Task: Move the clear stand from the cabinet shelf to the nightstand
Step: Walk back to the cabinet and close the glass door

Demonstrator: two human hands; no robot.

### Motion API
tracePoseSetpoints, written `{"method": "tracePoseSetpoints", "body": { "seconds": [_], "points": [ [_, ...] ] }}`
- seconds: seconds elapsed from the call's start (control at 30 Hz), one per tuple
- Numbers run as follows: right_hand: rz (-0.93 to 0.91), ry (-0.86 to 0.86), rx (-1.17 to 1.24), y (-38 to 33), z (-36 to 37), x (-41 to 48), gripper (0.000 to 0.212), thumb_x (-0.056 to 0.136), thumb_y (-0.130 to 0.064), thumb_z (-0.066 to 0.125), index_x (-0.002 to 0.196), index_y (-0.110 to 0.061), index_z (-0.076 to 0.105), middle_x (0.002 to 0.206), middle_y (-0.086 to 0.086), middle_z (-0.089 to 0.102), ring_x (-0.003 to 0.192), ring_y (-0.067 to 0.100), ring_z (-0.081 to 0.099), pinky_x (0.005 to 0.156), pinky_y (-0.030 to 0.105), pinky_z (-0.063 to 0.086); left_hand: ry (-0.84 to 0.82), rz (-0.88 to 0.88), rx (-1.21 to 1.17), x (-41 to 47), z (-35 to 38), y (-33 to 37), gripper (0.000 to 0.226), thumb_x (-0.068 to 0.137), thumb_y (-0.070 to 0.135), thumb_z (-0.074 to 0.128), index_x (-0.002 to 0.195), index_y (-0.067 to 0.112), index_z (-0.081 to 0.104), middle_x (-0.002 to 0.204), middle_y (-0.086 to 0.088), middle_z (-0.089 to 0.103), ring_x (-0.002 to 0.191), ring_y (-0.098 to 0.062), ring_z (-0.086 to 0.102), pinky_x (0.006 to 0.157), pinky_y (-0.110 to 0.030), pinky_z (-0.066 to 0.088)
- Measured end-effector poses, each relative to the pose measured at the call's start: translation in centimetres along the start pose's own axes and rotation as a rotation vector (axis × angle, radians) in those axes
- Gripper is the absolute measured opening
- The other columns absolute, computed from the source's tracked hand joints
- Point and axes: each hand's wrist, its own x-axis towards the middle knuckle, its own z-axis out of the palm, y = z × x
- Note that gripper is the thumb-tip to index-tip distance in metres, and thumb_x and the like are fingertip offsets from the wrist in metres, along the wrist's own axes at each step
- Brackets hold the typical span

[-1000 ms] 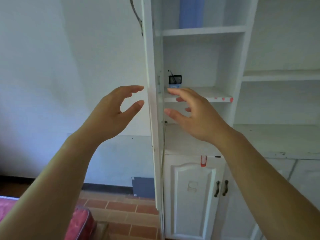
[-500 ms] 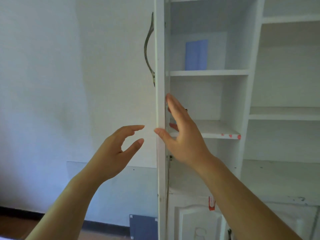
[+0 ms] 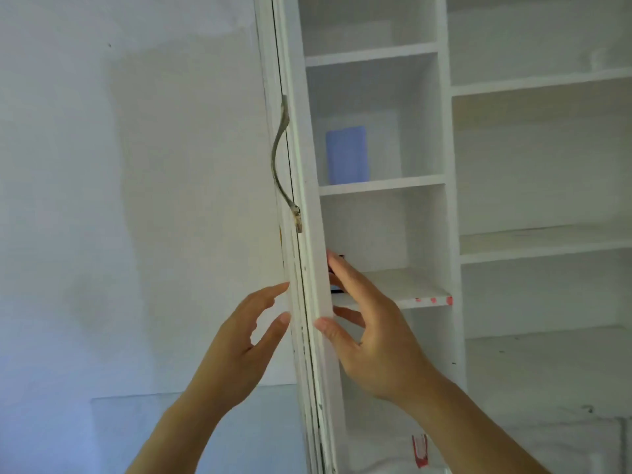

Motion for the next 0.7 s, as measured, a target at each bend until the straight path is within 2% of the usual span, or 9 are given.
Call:
{"method": "tracePoseSetpoints", "body": {
  "seconds": [0.1, 0.2, 0.3, 0.43, 0.53, 0.57, 0.63, 0.7],
  "points": [
    [0.042, 0.048, -0.019, 0.5, -2.5, -0.9, 0.068, 0.087, -0.021, 0.059, 0.136, -0.052, 0.023, 0.14, -0.029, 0.037, 0.127, -0.006, 0.036, 0.099, 0.022, 0.044, -0.034, 0.084, -0.041, 2.1, 2.4, 1.2, 0.04, 0.087, 0.055, 0.037, 0.127, 0.058, 0.031, 0.124, 0.049, 0.034, 0.121, 0.016, 0.034, 0.097, -0.018, 0.034],
    [0.082, 0.108, -0.052, 1.5, -5.3, -1.6, 0.065, 0.087, -0.019, 0.06, 0.129, -0.056, 0.026, 0.132, -0.034, 0.04, 0.123, -0.011, 0.038, 0.095, 0.016, 0.044, -0.029, 0.16, -0.046, 4.3, 4.9, 2.1, 0.057, 0.083, 0.063, 0.034, 0.138, 0.045, 0.027, 0.141, 0.031, 0.031, 0.131, 0.009, 0.027, 0.109, -0.031, 0.032],
    [0.098, 0.174, -0.089, 3.3, -8.4, -2.1, 0.065, 0.086, -0.014, 0.062, 0.129, -0.051, 0.031, 0.131, -0.03, 0.043, 0.12, -0.01, 0.042, 0.091, 0.015, 0.046, -0.012, 0.198, -0.039, 6.6, 7.1, 2.7, 0.062, 0.082, 0.063, 0.033, 0.14, 0.044, 0.024, 0.148, 0.018, 0.029, 0.136, 0.001, 0.024, 0.112, -0.041, 0.029],
    [0.088, 0.207, -0.184, 6.0, -12.2, -2.2, 0.067, 0.085, -0.016, 0.064, 0.138, -0.038, 0.03, 0.142, -0.016, 0.04, 0.126, -0.004, 0.04, 0.098, 0.021, 0.044, 0.005, 0.271, 0.034, 9.1, 10.2, 3.2, 0.059, 0.082, 0.062, 0.032, 0.137, 0.046, 0.019, 0.148, 0.018, 0.023, 0.136, 0.0, 0.02, 0.112, -0.031, 0.022],
    [0.056, 0.152, -0.254, 8.0, -14.5, -1.8, 0.069, 0.087, -0.023, 0.06, 0.139, -0.046, 0.02, 0.146, -0.027, 0.028, 0.132, -0.006, 0.03, 0.104, 0.022, 0.039, -0.009, 0.298, 0.106, 10.8, 13.0, 3.1, 0.061, 0.078, 0.068, 0.027, 0.136, 0.051, 0.013, 0.15, 0.018, 0.015, 0.139, -0.001, 0.014, 0.107, -0.013, 0.015],
    [0.049, 0.136, -0.267, 8.7, -15.3, -1.6, 0.068, 0.088, -0.027, 0.058, 0.138, -0.05, 0.017, 0.146, -0.032, 0.023, 0.133, -0.008, 0.026, 0.105, 0.022, 0.037, -0.022, 0.304, 0.128, 11.4, 14.0, 3.0, 0.06, 0.078, 0.069, 0.027, 0.135, 0.055, 0.01, 0.151, 0.02, 0.011, 0.139, -0.001, 0.011, 0.107, -0.013, 0.015],
    [0.041, 0.106, -0.282, 10.0, -16.6, -1.3, 0.063, 0.088, -0.037, 0.051, 0.136, -0.055, 0.014, 0.145, -0.038, 0.016, 0.134, -0.01, 0.021, 0.107, 0.024, 0.035, -0.032, 0.327, 0.168, 12.4, 16.0, 2.7, 0.059, 0.079, 0.07, 0.025, 0.134, 0.06, 0.005, 0.152, 0.023, 0.003, 0.14, -0.004, 0.01, 0.111, -0.028, 0.018],
    [0.032, 0.082, -0.304, 11.7, -17.9, -1.0, 0.061, 0.089, -0.04, 0.046, 0.137, -0.054, 0.012, 0.146, -0.039, 0.011, 0.136, -0.009, 0.017, 0.109, 0.028, 0.033, -0.025, 0.334, 0.179, 13.5, 17.9, 2.4, 0.06, 0.079, 0.071, 0.024, 0.135, 0.061, 0.004, 0.151, 0.028, -0.004, 0.14, -0.007, 0.015, 0.11, -0.032, 0.017]
  ]
}}
